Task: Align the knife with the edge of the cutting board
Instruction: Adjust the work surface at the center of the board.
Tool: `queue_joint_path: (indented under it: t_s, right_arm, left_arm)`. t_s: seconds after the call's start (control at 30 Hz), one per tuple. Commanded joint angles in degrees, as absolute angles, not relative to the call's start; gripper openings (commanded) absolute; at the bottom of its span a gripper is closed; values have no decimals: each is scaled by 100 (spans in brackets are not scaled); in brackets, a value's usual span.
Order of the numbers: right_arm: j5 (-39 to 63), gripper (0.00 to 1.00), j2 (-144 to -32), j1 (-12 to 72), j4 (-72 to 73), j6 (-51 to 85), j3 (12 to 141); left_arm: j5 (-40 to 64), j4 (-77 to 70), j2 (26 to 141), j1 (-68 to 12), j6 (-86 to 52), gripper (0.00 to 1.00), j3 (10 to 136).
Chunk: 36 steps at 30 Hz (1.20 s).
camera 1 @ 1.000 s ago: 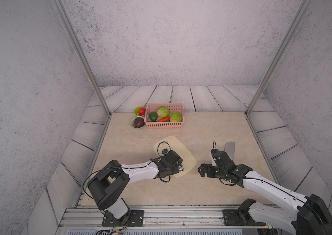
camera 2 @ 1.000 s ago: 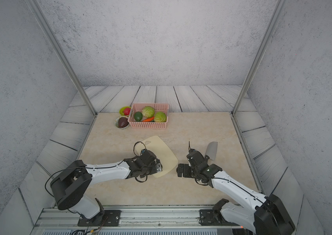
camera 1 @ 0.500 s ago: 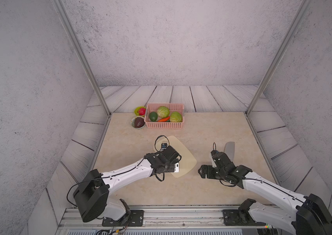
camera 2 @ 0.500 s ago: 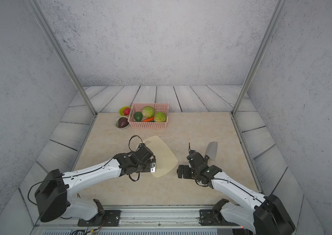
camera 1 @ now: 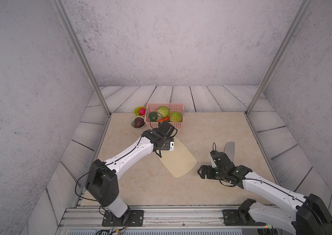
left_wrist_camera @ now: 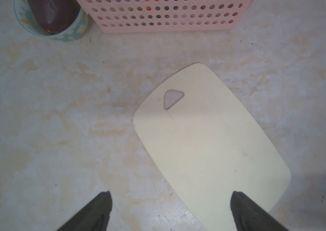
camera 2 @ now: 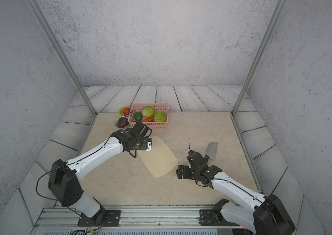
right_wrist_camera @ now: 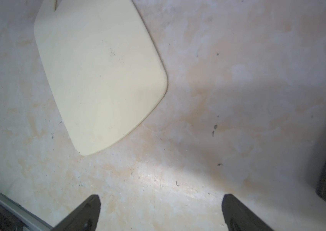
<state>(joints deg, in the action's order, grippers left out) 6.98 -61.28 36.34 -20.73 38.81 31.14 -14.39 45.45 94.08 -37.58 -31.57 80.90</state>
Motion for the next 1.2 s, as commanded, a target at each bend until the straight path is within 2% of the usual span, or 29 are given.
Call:
queue_joint_path:
  t_s: [0.0, 0.37, 0.6, 0.93, 1.17]
  right_arm:
    - [820, 99, -6075, 3664, -2062, 3809, 3022]
    - [770, 99, -6108, 3663, -2173, 3767, 3102]
    - [484, 99, -6049, 3665, -2335, 3756, 3167]
    - [172, 99, -5930, 3665, -2601, 3659, 3443]
    - [168, 99, -5984, 3665, -2576, 3643, 3406]
  left_arm:
    - [-1505, 5196, 9915, -3563, -2802, 98, 8612]
    - [-1324, 5847, 11576, -3043, -2479, 99, 10220]
    - [-1222, 6075, 12356, -2742, -2285, 98, 10794]
    - [-1097, 6255, 13044, -2569, -2047, 87, 11306]
    - [-823, 6330, 13362, -2531, -1889, 74, 11585]
